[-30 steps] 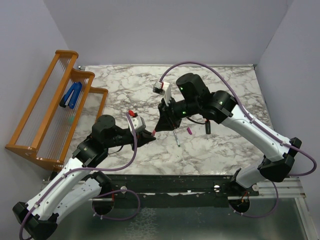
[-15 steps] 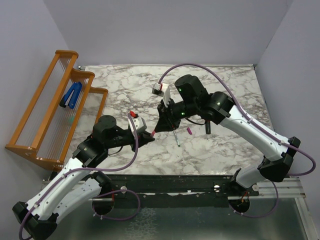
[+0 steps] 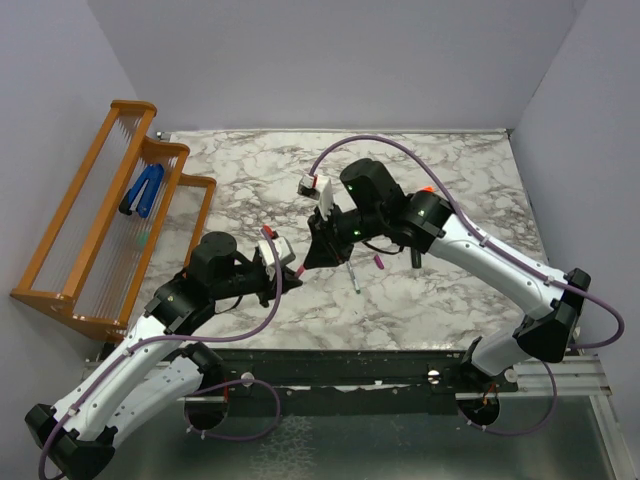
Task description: Insert the pens into the pen caps
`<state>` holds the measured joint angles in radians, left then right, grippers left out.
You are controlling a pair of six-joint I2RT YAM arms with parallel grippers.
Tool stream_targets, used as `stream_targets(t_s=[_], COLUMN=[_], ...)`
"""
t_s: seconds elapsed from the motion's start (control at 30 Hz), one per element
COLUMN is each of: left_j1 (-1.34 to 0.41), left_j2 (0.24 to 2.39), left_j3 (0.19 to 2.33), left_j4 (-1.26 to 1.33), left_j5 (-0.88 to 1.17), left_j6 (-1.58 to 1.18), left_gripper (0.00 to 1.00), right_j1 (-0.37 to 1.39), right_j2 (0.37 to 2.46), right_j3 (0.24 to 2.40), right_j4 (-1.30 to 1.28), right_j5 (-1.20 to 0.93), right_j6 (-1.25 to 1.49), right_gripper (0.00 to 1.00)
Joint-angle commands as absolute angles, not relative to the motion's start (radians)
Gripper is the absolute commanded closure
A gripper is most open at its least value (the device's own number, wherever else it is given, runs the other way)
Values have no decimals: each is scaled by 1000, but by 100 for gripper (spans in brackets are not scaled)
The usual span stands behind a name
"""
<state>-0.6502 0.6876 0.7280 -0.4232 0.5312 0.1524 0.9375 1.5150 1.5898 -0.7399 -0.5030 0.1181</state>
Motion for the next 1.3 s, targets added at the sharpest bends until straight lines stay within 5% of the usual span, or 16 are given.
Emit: stream_targets(t_s=[0.0,1.27], left_j1=[-653,-653], left_j2=[659,534], left_j3=[799,724], left_j4=[-241,207], left_j5=[499,463], left_j6=[169,35], left_gripper=[100,100], right_j1=[985,1068], right_j2=[1566,1582], right_j3=[1528,1399], right_j4=[-749,-653], right_j5=[-561,-583], right_j6=[146,203], right_gripper=[99,100])
